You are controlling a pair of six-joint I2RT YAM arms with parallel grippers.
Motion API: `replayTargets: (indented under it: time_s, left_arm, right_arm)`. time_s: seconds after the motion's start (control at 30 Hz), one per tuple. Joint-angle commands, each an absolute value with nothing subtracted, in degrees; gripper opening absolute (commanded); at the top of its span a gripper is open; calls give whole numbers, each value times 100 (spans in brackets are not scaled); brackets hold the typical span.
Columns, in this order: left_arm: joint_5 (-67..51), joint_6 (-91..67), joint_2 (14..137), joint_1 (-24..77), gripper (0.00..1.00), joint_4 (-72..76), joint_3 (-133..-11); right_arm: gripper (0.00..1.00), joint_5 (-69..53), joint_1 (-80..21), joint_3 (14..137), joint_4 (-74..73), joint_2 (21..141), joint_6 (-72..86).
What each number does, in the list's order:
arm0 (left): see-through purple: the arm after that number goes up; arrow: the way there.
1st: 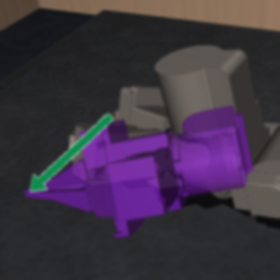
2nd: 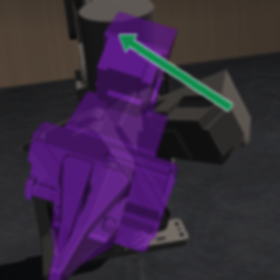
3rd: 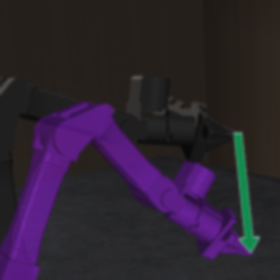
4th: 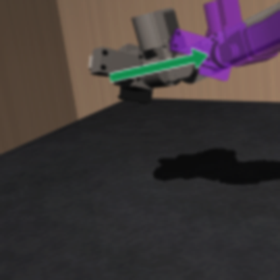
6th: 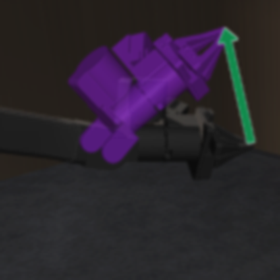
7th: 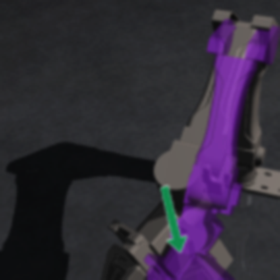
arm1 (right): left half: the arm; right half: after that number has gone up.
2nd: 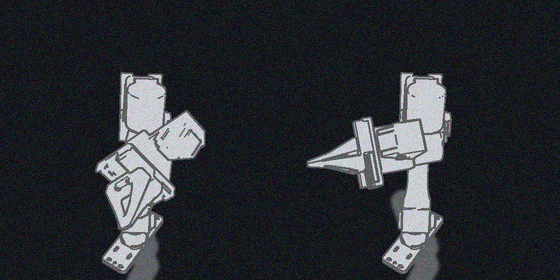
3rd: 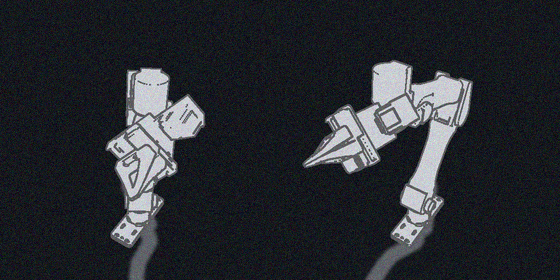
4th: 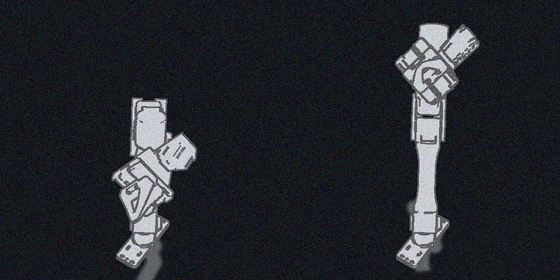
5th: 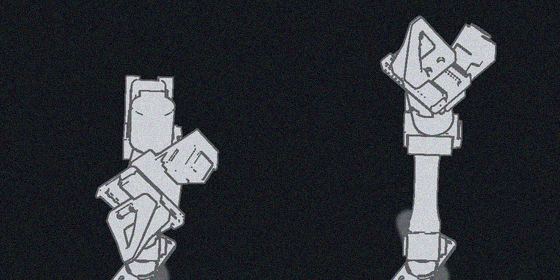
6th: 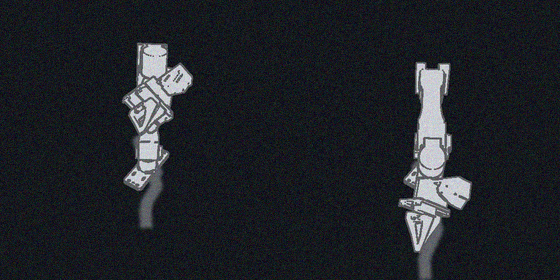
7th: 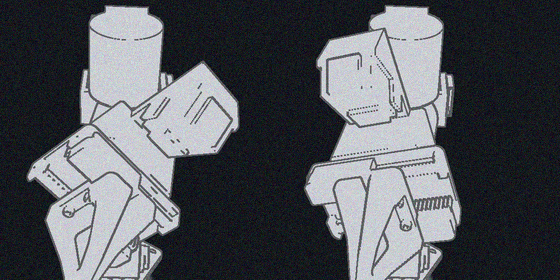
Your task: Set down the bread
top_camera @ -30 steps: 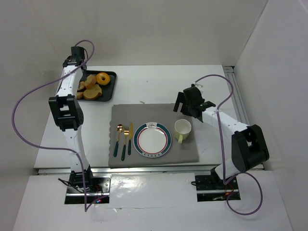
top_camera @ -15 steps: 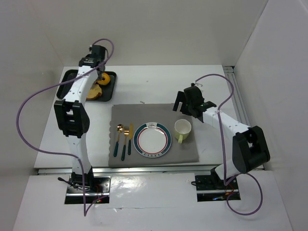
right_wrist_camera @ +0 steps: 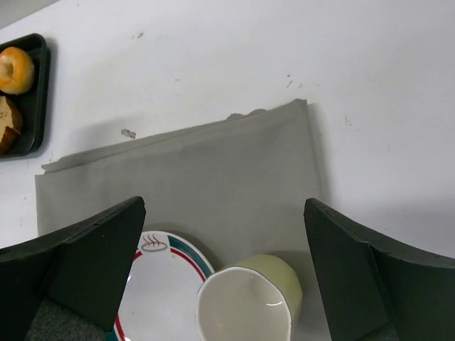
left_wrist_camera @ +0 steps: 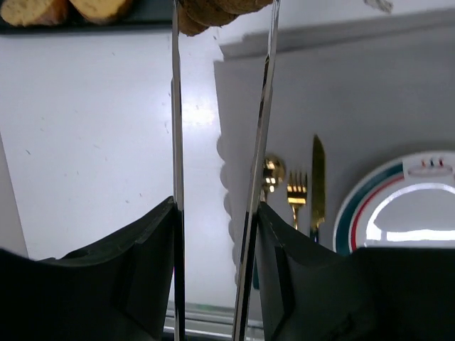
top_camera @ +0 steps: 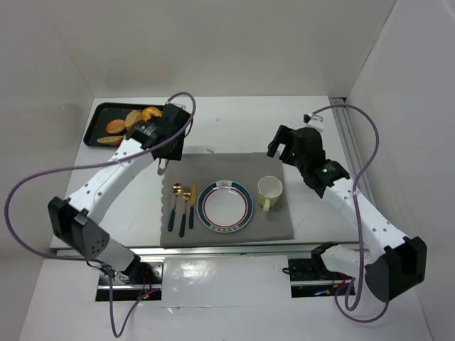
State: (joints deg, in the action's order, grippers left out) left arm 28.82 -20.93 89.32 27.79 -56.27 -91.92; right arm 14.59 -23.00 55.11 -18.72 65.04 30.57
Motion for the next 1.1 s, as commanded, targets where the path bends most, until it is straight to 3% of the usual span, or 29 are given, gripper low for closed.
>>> replayTargets:
  time_s: [0.0,0.37,0.6,0.87,0.97,1.03,1.07]
  left_arm:
    - [2821,-2566,8132,3284,38,-5976,-8694]
    - [1381,-2838,6531,4754,38,-6785,-7884]
    - [222,-2655,6548,5273,37,-6785,-7463]
    - [9,-3006,6987,5862,37,-5740,-7119]
    - [97,-3006,7049,5915,44,-5669,-7119]
    - [97,-3006,7206,5915,58,-5617,-7171]
    - [97,-2928,7207,5915,60,-5616,-7172]
  right_arm:
    - [100,1801,-2338,5362,-2180,6171,2971]
    - [100,2039,-2338,5256,-2505,5801,2971]
    - [100,2092,-2338,5309,-2610,5748,2971]
    - [100,2145,-2338,5309,-2610,5748,2971]
    - [100,2145,-2338,5239,-2610,5687,2971]
    - [100,2145,-2338,5238,-2610,5687,2971]
    - [100,2145,-2338,5238,-2610,5687,2971]
